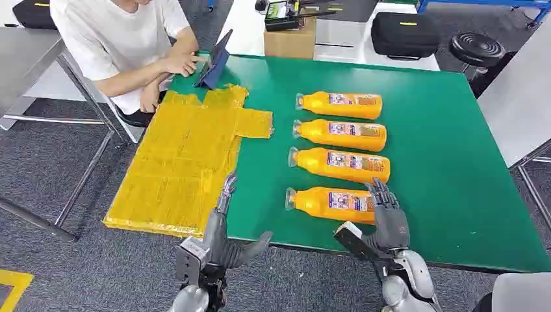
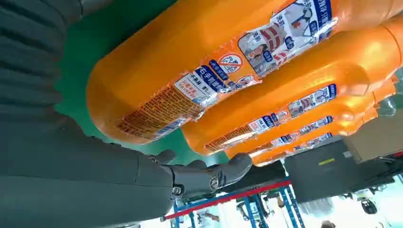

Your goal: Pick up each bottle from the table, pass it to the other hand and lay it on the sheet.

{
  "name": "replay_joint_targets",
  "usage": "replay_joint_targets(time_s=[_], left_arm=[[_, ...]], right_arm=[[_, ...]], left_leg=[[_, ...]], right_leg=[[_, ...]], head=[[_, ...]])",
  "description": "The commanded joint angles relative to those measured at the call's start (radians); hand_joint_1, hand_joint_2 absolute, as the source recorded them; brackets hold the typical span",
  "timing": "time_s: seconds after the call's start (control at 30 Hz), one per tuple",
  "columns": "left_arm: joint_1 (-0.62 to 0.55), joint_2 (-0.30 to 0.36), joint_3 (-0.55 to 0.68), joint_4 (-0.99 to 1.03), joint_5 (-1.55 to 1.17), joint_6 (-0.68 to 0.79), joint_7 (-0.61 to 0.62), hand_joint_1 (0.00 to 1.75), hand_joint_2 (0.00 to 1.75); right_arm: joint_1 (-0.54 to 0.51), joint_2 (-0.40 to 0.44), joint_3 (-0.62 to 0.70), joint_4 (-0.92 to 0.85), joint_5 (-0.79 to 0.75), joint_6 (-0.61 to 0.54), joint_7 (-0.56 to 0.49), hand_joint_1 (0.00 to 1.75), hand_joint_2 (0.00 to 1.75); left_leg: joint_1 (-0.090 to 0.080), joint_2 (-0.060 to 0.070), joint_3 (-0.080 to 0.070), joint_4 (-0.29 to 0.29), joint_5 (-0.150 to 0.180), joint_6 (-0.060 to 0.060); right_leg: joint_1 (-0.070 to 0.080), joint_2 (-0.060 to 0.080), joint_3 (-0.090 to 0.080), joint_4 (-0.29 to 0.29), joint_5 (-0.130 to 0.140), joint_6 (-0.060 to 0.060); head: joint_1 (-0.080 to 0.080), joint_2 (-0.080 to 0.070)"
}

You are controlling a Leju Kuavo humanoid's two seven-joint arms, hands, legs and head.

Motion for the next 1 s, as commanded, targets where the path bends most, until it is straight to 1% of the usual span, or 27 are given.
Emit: replay_joint_targets(time_s=[0.03,0.1,0.13,0.2,0.23,0.3,0.33,0.4,0.53,0.6,0.63,0.7,0.73,0.77,0.8,0.83,0.9,0.93,1.0], left_arm=[[-0.012,0.026,-0.012,0.020,-0.006,0.002,0.010,0.00,1.75],[-0.012,0.027,-0.011,0.019,-0.007,0.002,0.011,0.00,1.75],[-0.012,0.027,-0.011,0.018,-0.007,0.001,0.011,0.00,1.75],[-0.010,0.028,-0.010,0.013,-0.010,-0.001,0.015,0.00,1.75],[-0.008,0.028,-0.008,0.010,-0.011,-0.001,0.018,0.00,1.75],[-0.006,0.029,-0.006,0.005,-0.013,-0.002,0.021,0.00,1.75],[-0.004,0.030,-0.006,0.002,-0.015,-0.004,0.024,0.00,1.75],[-0.004,0.030,-0.006,0.002,-0.015,-0.004,0.024,0.00,1.75],[-0.004,0.030,-0.006,0.002,-0.015,-0.004,0.024,0.00,1.75],[-0.004,0.030,-0.006,0.002,-0.015,-0.004,0.024,0.00,1.75],[-0.004,0.029,-0.006,0.002,-0.016,-0.004,0.024,0.00,1.75],[-0.004,0.030,-0.006,0.004,-0.018,-0.008,0.029,0.00,1.75],[-0.003,0.031,-0.006,0.004,-0.019,-0.008,0.031,0.00,1.75],[-0.001,0.031,-0.006,0.005,-0.019,-0.009,0.031,0.00,1.75],[0.001,0.032,-0.006,0.004,-0.019,-0.009,0.031,0.00,1.75],[0.001,0.033,-0.006,0.004,-0.019,-0.009,0.031,0.00,1.75],[0.001,0.033,-0.006,0.004,-0.019,-0.010,0.033,0.00,1.75],[0.000,0.032,-0.007,0.004,-0.019,-0.011,0.033,0.00,1.75],[-0.006,0.032,-0.012,0.005,-0.022,-0.016,0.036,0.00,1.75]], right_arm=[[-0.059,-0.007,0.043,0.093,0.015,0.002,0.016,0.00,1.75],[-0.064,-0.004,0.043,0.099,0.015,0.007,0.020,0.00,1.75],[-0.068,-0.003,0.045,0.105,0.017,0.013,0.024,0.00,1.75],[-0.090,-0.004,0.056,0.134,0.043,0.034,0.057,0.00,1.75],[-0.104,-0.008,0.061,0.152,0.056,0.057,0.082,0.00,1.75],[-0.121,-0.014,0.070,0.164,0.069,0.079,0.102,0.00,1.75],[-0.132,-0.017,0.076,0.177,0.081,0.089,0.110,0.00,1.75],[-0.134,-0.018,0.076,0.177,0.081,0.089,0.110,0.00,1.75],[-0.134,-0.018,0.076,0.177,0.081,0.089,0.110,0.00,1.75],[-0.134,-0.018,0.076,0.177,0.081,0.089,0.110,0.00,1.75],[-0.135,-0.019,0.081,0.180,0.085,0.093,0.111,0.00,1.75],[-0.150,-0.026,0.094,0.195,0.098,0.113,0.122,0.00,1.75],[-0.153,-0.025,0.095,0.200,0.097,0.121,0.122,0.00,1.75],[-0.157,-0.026,0.098,0.208,0.100,0.127,0.126,0.00,1.75],[-0.159,-0.023,0.098,0.219,0.098,0.134,0.129,0.00,1.75],[-0.158,-0.022,0.098,0.220,0.098,0.134,0.129,0.00,1.75],[-0.165,-0.010,0.094,0.247,0.082,0.149,0.123,0.00,1.75],[-0.167,-0.007,0.094,0.258,0.077,0.150,0.117,0.00,1.75],[-0.176,-0.002,0.097,0.285,0.067,0.165,0.110,0.00,1.75]], left_leg=[[0.000,0.003,0.005,-0.001,-0.002,-0.001],[0.000,0.002,0.003,-0.001,-0.001,-0.001],[0.000,0.003,0.005,-0.001,-0.002,-0.002],[0.000,0.002,0.002,-0.001,-0.001,-0.001],[0.000,0.004,0.005,-0.001,-0.002,-0.001],[0.000,0.003,0.003,-0.001,-0.001,-0.001],[0.001,0.004,0.005,0.000,-0.002,-0.002],[0.000,0.002,0.002,-0.001,-0.001,-0.001],[0.000,0.003,0.005,-0.001,-0.002,-0.001],[0.000,0.002,0.003,-0.001,-0.001,-0.001],[0.000,0.003,0.006,-0.001,-0.002,-0.001],[0.000,0.002,0.003,-0.001,-0.001,-0.001],[0.000,0.003,0.005,-0.001,-0.002,-0.001],[0.000,0.002,0.004,-0.001,-0.001,-0.001],[0.000,0.001,0.002,-0.001,-0.001,-0.001],[0.000,0.003,0.005,-0.001,-0.002,-0.002],[0.001,0.002,0.003,-0.001,-0.001,-0.001],[0.001,0.002,0.005,-0.001,-0.002,-0.002],[0.001,0.002,0.004,-0.001,-0.001,-0.001]], right_leg=[[0.001,0.002,0.004,-0.001,-0.001,-0.002],[0.000,0.001,0.002,-0.001,0.000,-0.002],[0.001,0.002,0.004,0.000,-0.001,-0.002],[0.000,0.001,0.002,-0.001,0.000,-0.001],[0.001,0.003,0.004,-0.001,-0.001,-0.002],[0.001,0.002,0.002,-0.001,0.000,-0.002],[0.001,0.003,0.004,-0.001,-0.001,-0.002],[0.000,0.002,0.002,0.000,0.000,-0.001],[0.001,0.001,0.004,-0.001,-0.001,-0.002],[0.001,0.001,0.003,-0.001,-0.001,-0.002],[0.001,0.002,0.005,-0.001,-0.002,-0.002],[0.000,0.001,0.003,0.000,-0.001,-0.002],[0.001,0.001,0.005,-0.001,-0.001,-0.002],[0.000,0.001,0.003,0.000,-0.001,-0.002],[0.000,0.001,0.002,-0.001,0.000,-0.001],[0.001,0.002,0.005,-0.001,-0.001,-0.002],[0.001,0.001,0.003,-0.001,0.000,-0.002],[0.001,0.001,0.005,-0.001,-0.001,-0.002],[0.001,0.001,0.004,-0.001,-0.001,-0.002]], head=[[0.000,0.000],[0.000,0.000],[0.000,0.000],[0.000,0.000],[0.000,0.000],[0.000,0.000],[0.000,0.000],[0.000,0.000],[0.000,0.000],[0.000,0.000],[0.000,0.000],[0.000,0.000],[0.000,0.000],[0.000,0.000],[0.000,0.000],[0.000,0.000],[0.000,0.000],[0.000,0.000],[0.000,0.000]])
